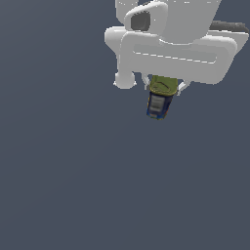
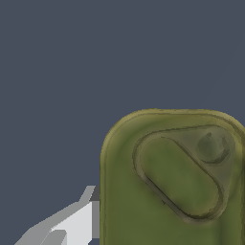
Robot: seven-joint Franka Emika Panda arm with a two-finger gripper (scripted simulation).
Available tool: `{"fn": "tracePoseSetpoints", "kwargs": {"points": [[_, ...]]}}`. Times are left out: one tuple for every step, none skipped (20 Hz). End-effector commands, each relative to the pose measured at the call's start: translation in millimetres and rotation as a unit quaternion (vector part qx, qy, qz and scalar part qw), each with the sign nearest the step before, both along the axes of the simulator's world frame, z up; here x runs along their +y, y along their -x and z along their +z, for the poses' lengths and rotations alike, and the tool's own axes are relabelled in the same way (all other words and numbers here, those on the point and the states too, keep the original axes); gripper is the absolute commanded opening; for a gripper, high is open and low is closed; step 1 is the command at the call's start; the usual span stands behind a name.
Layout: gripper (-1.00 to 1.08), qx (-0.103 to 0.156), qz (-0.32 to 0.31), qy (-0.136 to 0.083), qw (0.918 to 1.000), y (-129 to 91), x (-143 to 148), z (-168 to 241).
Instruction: Pick up the object and move it to a goal position.
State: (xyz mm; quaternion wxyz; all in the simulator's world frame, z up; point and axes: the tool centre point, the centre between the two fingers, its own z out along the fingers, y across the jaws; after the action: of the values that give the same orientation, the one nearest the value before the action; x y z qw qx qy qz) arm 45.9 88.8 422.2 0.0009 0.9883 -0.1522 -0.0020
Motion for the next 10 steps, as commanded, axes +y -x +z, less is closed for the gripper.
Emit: {"fn": "tracePoseSetpoints", "kwargs": {"points": [[-1.00,-0.002,0.000,0.000,1.0000,-4.1,3.6,14.2],[-1.00,-0.002,0.000,0.000,1.0000,-5.6,4.9,18.4],[-1.00,-0.002,0.000,0.000,1.0000,-7.1,6.1,22.5],[-1.00,-0.002,0.000,0.000,1.0000,-8.5,7.3,26.4],[-1.00,-0.002,0.000,0.000,1.0000,-9.9,8.5,30.1],[-1.00,-0.002,0.000,0.000,1.0000,-11.3,9.6,33.7],[-1.00,-0.002,0.000,0.000,1.0000,-12.5,10.7,37.2],[-1.00,-0.002,0.000,0.000,1.0000,-13.8,11.7,40.5],[-1.00,-0.002,0.000,0.000,1.0000,-15.0,12.7,43.7],[-1.00,-0.002,0.000,0.000,1.0000,-16.1,13.6,46.7]]}}
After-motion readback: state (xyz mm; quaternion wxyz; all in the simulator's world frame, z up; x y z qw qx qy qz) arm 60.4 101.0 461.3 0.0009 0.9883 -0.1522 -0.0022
